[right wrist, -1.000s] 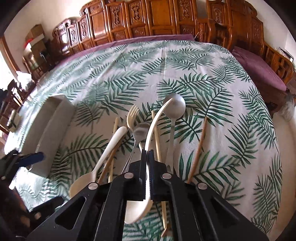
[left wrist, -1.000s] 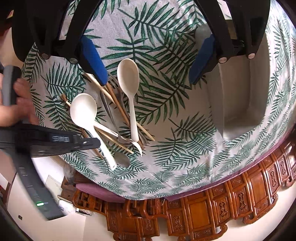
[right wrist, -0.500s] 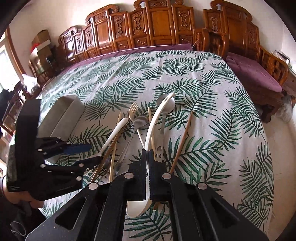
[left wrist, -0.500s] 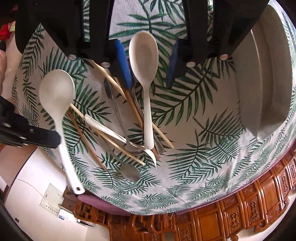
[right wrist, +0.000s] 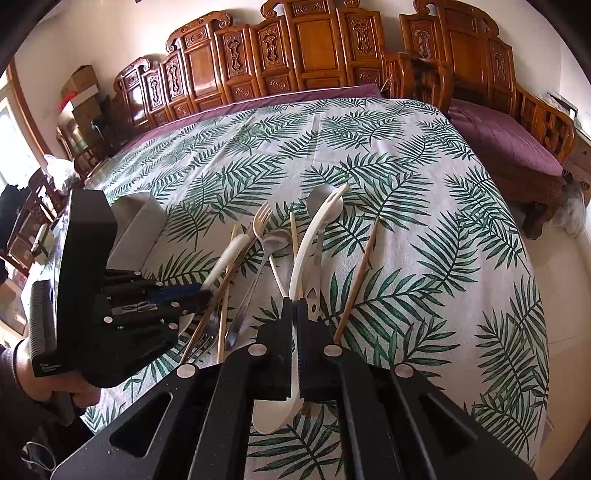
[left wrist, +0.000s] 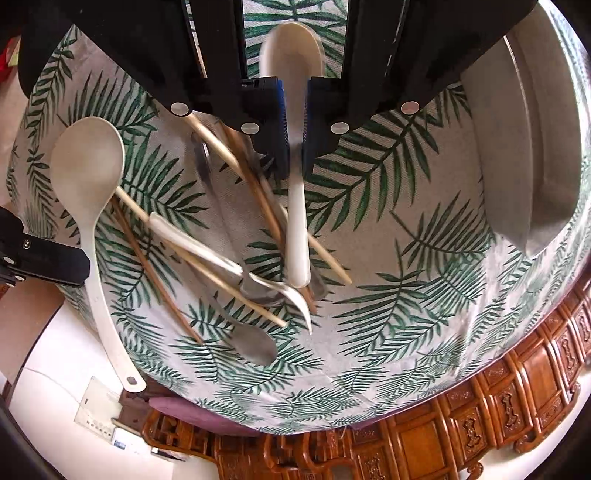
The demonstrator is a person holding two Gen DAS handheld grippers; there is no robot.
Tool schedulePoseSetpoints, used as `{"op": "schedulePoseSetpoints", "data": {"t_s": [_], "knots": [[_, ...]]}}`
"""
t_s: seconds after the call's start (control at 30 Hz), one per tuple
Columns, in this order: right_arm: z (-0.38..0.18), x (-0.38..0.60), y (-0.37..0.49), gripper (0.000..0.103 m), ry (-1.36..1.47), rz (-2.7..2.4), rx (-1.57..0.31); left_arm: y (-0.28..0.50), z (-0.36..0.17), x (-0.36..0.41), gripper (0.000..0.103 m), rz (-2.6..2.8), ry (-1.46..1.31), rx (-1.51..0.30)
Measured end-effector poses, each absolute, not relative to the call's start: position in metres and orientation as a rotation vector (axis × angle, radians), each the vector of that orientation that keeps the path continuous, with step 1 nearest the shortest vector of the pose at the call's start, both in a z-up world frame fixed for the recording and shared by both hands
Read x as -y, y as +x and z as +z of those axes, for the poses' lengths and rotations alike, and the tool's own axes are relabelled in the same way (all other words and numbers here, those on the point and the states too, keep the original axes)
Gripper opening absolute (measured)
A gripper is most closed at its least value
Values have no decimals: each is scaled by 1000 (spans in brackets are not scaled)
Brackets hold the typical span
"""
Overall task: Organize utensils
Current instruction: 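Carry the white spoon in the left gripper over the grey tray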
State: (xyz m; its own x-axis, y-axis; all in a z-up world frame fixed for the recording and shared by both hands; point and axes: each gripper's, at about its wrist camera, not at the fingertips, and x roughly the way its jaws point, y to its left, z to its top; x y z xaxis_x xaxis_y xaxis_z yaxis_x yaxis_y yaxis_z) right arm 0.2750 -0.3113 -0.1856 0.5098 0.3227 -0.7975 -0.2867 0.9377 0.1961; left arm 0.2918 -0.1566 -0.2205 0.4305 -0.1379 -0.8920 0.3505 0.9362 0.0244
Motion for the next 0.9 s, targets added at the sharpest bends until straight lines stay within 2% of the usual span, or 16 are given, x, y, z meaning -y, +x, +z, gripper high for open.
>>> {"op": "schedulePoseSetpoints", "data": {"t_s": [0.23, 0.57, 0.9], "knots": [[-184, 305, 272, 3, 30, 379, -963, 277, -204, 142, 6, -303, 203, -1051], [-168, 287, 264, 3, 12, 431, -929, 250, -145, 104, 6, -291, 182, -937], [-149, 261, 250, 3, -4, 509, -895, 244, -129, 41, 6, -195, 171, -920]]}}
